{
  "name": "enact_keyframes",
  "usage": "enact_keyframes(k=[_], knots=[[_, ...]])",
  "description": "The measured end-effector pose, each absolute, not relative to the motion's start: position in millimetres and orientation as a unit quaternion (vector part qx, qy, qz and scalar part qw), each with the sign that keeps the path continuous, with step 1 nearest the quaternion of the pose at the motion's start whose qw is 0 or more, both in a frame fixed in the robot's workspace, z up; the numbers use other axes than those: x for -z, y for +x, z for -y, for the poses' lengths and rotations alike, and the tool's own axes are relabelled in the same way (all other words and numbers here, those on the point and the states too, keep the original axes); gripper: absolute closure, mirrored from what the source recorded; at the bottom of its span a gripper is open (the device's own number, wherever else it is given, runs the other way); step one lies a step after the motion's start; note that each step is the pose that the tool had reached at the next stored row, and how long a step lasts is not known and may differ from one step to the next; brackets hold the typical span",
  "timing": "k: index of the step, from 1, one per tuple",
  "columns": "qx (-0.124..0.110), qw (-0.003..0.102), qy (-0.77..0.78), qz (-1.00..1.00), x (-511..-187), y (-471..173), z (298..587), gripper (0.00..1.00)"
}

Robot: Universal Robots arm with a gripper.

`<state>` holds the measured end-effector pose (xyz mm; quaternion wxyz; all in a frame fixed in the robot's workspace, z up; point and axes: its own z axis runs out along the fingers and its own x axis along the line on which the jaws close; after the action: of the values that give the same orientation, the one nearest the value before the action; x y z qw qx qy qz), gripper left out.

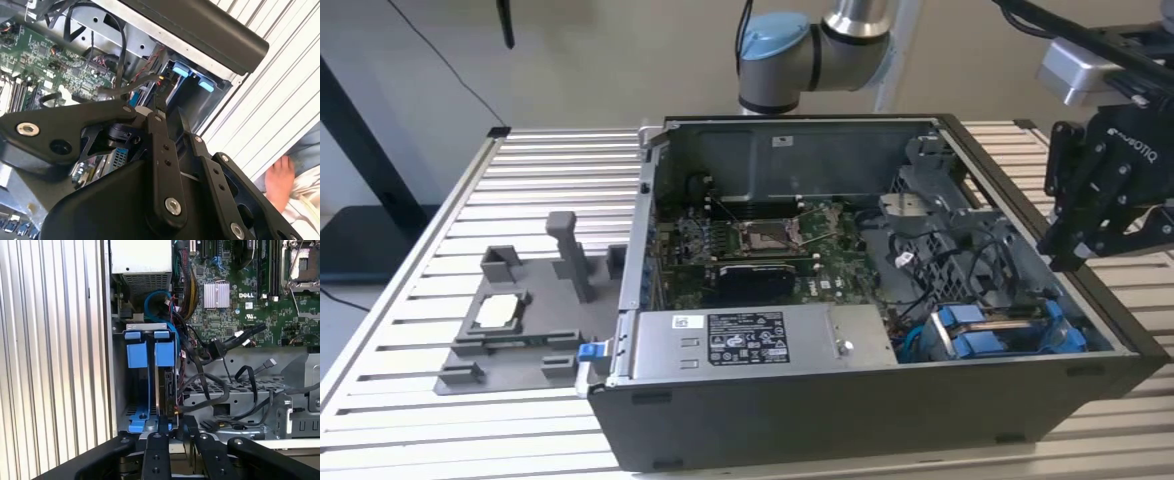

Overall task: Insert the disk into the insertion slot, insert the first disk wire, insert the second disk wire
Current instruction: 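Insert the second disk wire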

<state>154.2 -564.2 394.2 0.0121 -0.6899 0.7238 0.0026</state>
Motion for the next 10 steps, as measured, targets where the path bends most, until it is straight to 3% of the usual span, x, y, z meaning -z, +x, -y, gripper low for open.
enact_keyframes(k=[10], knots=[[-0.004,0.013,-0.688,-0.726,-394,141,556,0.73]])
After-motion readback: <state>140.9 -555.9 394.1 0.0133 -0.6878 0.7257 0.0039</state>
